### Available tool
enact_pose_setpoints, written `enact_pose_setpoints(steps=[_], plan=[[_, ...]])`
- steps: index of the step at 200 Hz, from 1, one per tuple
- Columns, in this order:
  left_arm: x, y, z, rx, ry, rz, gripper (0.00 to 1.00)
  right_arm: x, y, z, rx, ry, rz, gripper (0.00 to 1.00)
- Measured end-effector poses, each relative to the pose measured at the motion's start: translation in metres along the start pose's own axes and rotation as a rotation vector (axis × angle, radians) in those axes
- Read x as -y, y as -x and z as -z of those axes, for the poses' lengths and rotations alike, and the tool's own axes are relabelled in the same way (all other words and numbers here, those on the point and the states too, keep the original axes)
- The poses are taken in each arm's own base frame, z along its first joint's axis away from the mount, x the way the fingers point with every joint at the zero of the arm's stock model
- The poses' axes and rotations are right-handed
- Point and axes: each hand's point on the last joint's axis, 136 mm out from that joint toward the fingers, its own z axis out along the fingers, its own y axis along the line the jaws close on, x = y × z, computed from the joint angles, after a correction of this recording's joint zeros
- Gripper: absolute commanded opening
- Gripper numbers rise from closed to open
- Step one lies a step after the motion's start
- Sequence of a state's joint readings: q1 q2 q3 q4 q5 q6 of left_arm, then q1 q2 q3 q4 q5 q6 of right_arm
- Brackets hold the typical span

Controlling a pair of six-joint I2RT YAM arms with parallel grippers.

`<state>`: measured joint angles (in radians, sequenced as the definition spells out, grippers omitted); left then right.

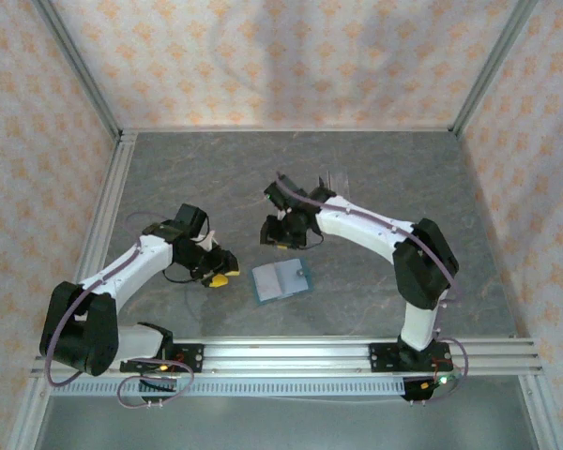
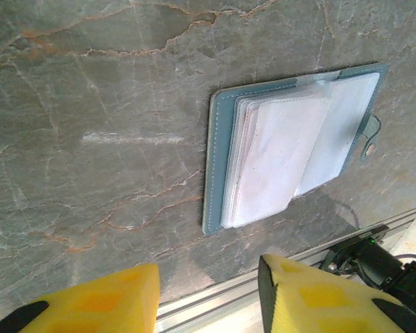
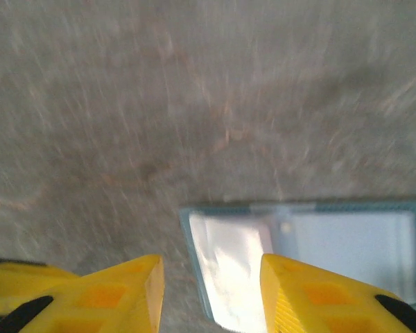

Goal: Put the credit cards into the card holder

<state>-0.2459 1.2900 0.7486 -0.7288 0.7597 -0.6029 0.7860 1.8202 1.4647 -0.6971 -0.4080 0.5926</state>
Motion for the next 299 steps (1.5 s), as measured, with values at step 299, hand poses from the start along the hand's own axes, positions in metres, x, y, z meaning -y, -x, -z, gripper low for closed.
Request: enact_pose_setpoints(steps=[299], plan=[[0.018,0.018,0.0,0.024,-0.044,-0.022,0.61,0.152,0.17,0.045,0.05,-0.534,-0.033,0.12]])
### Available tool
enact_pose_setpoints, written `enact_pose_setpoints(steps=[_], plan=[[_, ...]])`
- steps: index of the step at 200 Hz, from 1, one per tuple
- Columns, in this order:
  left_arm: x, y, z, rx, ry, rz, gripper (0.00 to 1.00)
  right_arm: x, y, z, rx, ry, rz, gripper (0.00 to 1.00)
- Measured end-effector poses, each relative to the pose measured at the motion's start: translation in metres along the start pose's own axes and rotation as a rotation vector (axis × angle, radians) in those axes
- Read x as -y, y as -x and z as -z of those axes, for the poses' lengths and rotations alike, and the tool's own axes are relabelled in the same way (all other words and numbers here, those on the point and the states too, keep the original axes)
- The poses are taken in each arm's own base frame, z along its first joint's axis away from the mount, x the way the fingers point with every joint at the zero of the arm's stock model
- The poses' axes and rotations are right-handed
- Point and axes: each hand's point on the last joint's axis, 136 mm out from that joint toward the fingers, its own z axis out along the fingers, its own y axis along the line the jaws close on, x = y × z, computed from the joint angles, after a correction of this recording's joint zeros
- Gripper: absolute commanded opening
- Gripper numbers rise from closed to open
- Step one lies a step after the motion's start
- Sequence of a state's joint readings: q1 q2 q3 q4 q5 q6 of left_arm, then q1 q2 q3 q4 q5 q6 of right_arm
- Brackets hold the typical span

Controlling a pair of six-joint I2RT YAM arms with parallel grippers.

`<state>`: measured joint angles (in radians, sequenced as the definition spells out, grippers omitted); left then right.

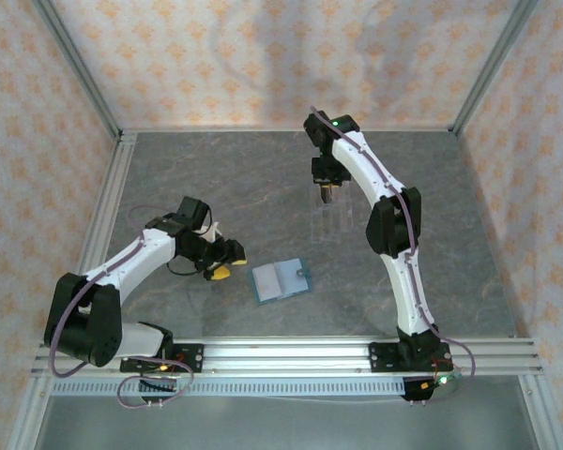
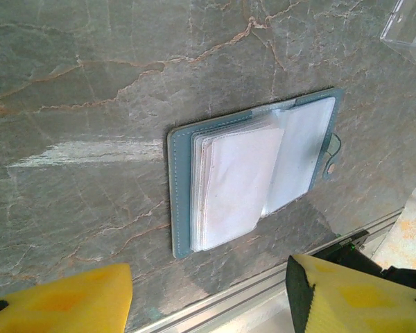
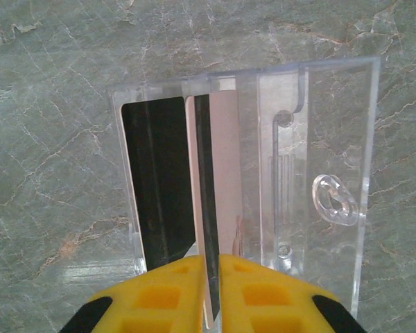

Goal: Put the credit cards into the card holder

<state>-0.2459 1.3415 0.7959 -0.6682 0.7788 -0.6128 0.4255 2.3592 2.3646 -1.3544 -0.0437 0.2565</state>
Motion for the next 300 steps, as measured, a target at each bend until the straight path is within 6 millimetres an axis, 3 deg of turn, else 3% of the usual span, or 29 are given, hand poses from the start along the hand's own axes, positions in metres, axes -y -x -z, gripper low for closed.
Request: enact_pose_setpoints(steps=[69,300], plan=[[0.0035,-0.0004,0.0044,0.015,-0.012,0.002,0.61,-0.0007,-0.0002,0.0,-0.001,0.004,0.012,0.0],[0.0016,-0.0014,0.0034,0.012,-0.009,0.005,0.61,0.0063,-0.0045,0.0088,-0.009,-0.016,0.02,0.0]])
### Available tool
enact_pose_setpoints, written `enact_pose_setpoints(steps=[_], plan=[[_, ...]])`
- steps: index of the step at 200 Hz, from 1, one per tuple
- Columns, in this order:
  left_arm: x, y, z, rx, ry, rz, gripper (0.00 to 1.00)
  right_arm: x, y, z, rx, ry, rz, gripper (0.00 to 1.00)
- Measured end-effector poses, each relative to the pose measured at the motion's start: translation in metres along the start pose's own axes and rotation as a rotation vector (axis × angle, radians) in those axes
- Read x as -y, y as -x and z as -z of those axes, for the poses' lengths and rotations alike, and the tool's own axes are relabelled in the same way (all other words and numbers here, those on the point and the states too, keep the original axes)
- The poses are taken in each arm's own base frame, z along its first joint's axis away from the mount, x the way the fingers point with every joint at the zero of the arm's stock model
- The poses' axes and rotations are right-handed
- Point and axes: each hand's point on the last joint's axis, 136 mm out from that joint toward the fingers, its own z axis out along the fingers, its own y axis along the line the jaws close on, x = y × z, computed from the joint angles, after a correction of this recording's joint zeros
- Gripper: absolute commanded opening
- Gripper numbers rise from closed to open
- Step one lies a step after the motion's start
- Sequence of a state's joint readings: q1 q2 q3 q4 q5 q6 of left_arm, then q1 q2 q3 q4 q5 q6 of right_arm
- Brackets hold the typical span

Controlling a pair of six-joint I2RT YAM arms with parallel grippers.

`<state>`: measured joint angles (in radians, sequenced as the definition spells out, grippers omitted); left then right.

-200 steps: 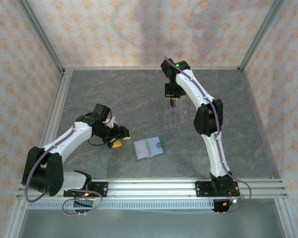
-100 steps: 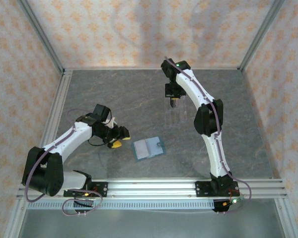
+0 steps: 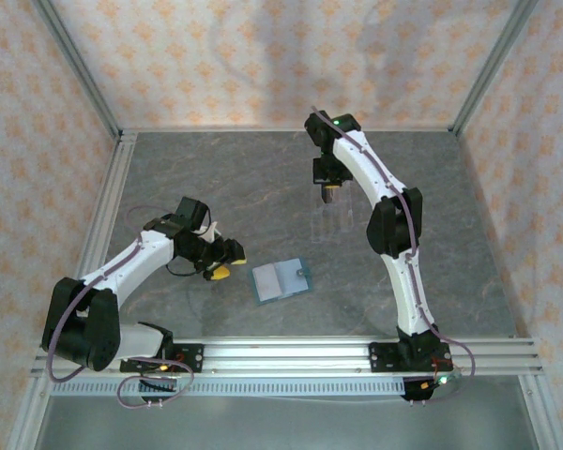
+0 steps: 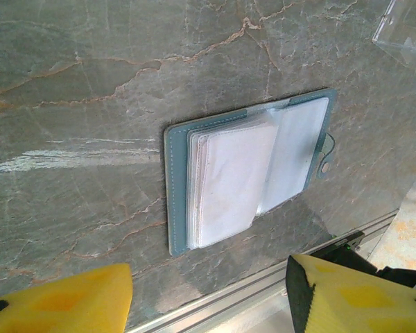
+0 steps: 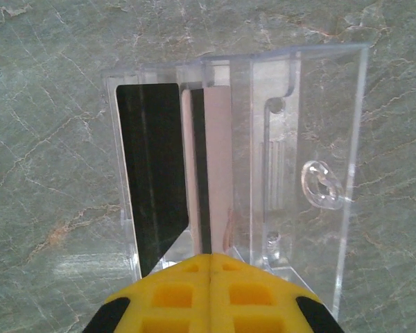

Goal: Put the credit cards into the card holder

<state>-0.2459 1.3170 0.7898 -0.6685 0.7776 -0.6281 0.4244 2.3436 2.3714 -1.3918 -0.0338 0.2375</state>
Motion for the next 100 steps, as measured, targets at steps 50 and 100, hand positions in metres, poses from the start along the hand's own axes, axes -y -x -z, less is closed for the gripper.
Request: enact_pose_setpoints(steps=[50,100], plan=[[-0.001,0.0,0.0,-0.001,0.001,0.001,0.62,0.006,0.002,0.029,0.051,0.016,-0.005,0.0],[-0.002,0.0,-0.002,-0.007,0.006,0.006,0.62,0.002,0.003,0.04,0.061,0.048,0.006,0.29]])
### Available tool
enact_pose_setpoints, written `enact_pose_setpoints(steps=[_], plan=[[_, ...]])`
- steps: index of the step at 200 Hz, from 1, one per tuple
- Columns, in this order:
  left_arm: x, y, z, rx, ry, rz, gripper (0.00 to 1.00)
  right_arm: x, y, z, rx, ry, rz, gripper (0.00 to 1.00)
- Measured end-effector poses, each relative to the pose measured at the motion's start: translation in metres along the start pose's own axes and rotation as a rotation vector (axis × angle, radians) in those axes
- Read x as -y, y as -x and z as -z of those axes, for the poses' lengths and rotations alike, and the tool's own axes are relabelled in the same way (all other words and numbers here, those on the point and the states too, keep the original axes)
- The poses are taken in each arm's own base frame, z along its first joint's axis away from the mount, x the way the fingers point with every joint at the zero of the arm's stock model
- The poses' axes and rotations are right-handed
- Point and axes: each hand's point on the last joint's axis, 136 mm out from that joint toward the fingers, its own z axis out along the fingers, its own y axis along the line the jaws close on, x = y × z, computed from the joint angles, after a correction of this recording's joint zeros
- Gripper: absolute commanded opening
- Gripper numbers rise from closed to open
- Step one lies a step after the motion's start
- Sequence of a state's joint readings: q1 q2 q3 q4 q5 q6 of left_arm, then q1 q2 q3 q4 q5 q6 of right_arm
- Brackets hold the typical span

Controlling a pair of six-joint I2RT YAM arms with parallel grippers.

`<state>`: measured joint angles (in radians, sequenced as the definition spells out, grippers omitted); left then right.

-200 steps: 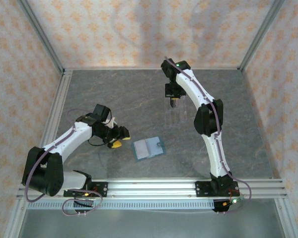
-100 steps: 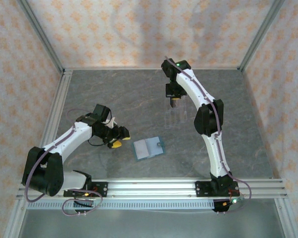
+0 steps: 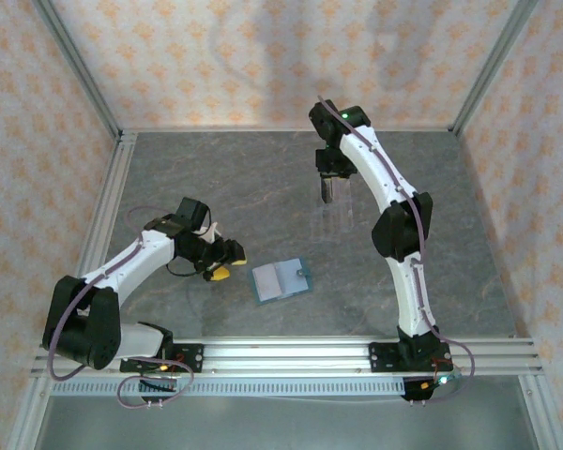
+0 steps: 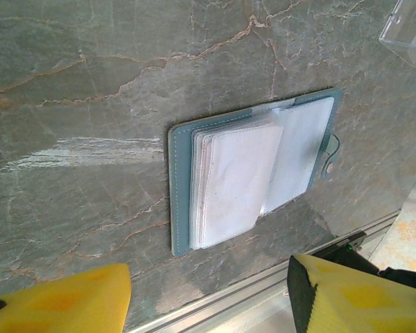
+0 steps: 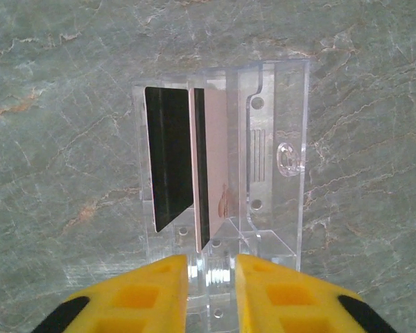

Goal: Put the credit cards into the card holder

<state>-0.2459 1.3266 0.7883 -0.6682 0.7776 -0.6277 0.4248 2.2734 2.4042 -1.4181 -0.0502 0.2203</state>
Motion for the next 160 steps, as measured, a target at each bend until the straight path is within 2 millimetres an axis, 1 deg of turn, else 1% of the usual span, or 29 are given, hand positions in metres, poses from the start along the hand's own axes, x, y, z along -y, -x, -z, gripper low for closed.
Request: enact_pose_setpoints(steps=[30,54,81,101,143,160], plan=[[0.0,0.0,-0.001,-0.002,0.002,0.002,0.62,-0.004,0.004,-0.004,0.0,0.008,0.001,0.33],[0.0,0.0,-0.001,-0.002,0.002,0.002,0.62,-0.008,0.006,-0.016,-0.016,0.007,0.003,0.32],[0.0,0.0,-0.001,-0.002,0.002,0.002,0.62,-0.01,0.002,-0.037,-0.057,-0.007,0.008,0.29],[0.0,0.0,-0.001,-0.002,0.002,0.002,0.62,-0.01,0.0,-0.046,-0.075,-0.017,0.011,0.26],[-0.001,0.0,-0.001,-0.002,0.002,0.002,0.62,-0.01,-0.001,-0.05,-0.081,-0.025,0.012,0.2],[-0.001,0.0,-0.001,-0.002,0.002,0.002,0.62,-0.008,-0.001,-0.051,-0.082,-0.034,0.015,0.16]])
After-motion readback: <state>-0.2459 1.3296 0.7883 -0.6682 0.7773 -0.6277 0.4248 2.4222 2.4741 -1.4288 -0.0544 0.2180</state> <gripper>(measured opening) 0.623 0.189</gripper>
